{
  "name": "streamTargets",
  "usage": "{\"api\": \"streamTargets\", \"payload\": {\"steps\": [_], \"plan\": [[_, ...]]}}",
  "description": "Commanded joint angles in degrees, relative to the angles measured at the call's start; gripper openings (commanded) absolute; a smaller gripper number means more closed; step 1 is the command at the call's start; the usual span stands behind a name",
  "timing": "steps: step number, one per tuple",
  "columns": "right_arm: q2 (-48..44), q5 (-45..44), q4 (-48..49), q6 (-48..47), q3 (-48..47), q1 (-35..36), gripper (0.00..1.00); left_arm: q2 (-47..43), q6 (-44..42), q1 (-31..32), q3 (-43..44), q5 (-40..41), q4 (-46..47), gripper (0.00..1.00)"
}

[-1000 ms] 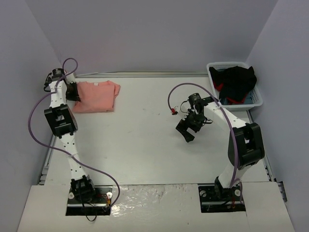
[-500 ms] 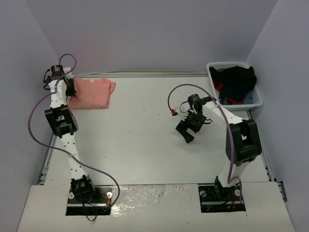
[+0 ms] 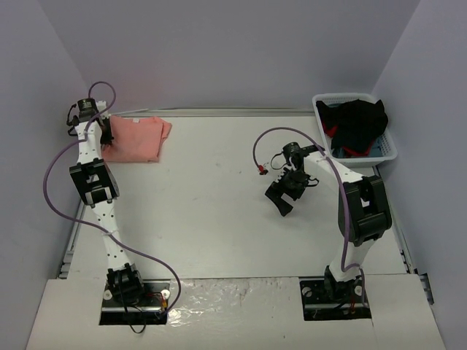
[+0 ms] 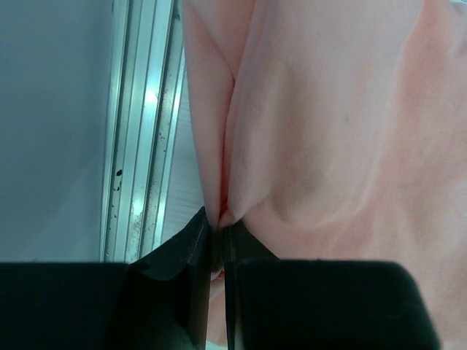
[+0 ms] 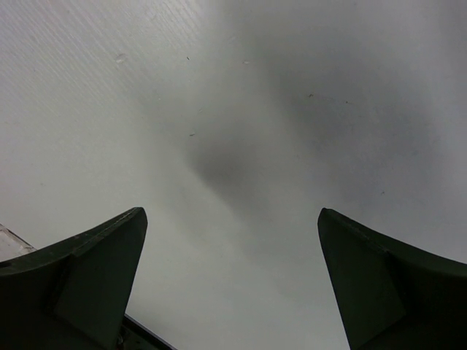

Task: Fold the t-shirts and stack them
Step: Put the neatly folded tshirt into the corner of the board with the left arm

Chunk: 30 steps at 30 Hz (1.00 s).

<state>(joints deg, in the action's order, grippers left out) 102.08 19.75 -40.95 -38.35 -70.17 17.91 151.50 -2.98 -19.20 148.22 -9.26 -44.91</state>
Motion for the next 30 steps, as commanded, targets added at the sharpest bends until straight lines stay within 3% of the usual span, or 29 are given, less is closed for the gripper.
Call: {"api": "streamTargets", "payload": {"steps": [1,5,9,16,22,26,30], "plan": [[0.75,-0.67,-2.38,0.38,-1.81,-0.60,1.00,-0.77,-0.01,-0.75,2.86,2.93,1.84,0.03],[1.10,-0.76,-2.38,0.38,-1.64,-0.69,1.00,-1.47,0.35,-0.75,2.51,2.66,1.75,0.27],[0.84,-0.41,-2.29,0.20,-1.28,-0.69,1.00,-3.75,0.35,-0.75,0.40,3.28,2.80,0.40],[0.84,-1.38,-2.03,0.91,-1.55,-0.69,1.00,-10.60,0.79,-0.84,-1.71,4.95,3.24,0.43],[0.14,-1.37,-1.50,2.04,-3.91,-0.69,1.00,-24.74,2.28,-0.66,-4.69,-1.96,1.40,0.46],[-2.41,-4.10,-0.28,4.50,-5.32,-0.68,1.00,-41.84,2.37,0.21,-18.02,-9.01,4.80,0.52],[-6.36,-4.45,1.92,7.22,-6.29,-1.04,1.00,-56.11,2.28,2.49,-40.57,-13.06,9.74,0.60]]}}
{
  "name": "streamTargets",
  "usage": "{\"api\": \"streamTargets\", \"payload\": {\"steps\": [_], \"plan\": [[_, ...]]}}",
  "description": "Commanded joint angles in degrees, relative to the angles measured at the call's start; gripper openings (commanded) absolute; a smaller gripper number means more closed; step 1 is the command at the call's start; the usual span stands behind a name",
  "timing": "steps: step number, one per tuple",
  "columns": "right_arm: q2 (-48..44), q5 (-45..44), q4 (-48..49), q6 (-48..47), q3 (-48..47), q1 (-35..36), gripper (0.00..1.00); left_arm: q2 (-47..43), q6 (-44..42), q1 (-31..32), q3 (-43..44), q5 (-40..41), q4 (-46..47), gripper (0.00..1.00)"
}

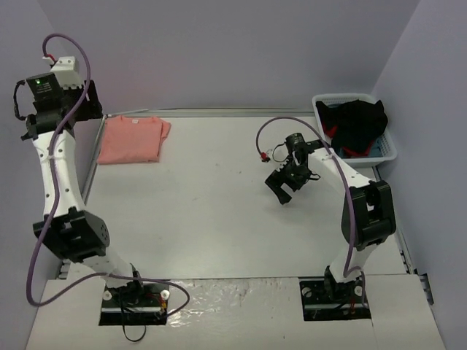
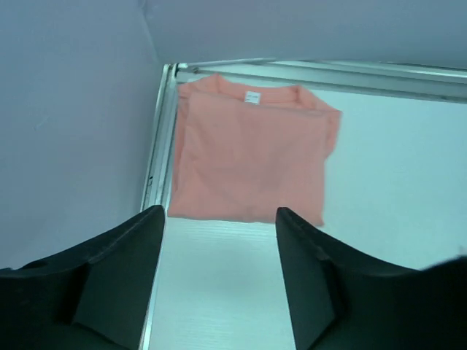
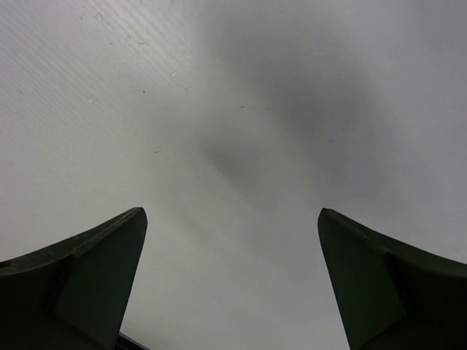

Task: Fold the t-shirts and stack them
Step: Put the neatly folded tshirt into the corner of the board with the left arm

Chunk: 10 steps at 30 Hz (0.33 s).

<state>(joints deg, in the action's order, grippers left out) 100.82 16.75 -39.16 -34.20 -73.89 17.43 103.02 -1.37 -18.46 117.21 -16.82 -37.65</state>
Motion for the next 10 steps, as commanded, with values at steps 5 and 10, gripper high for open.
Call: {"api": "streamTargets", "payload": {"steps": [5,10], "plan": [[-13.53,-2.16,4.26,2.55,-1.17,-0.99,1.00,-24.49,-6.00,7.02,-27.97,-3.59,6.88,0.75],[-17.83,1.60,7.24,3.87,-1.43,-2.57,1.00,-32.79,-9.70,9.40,-37.22,-4.01,5.41,0.87]]}}
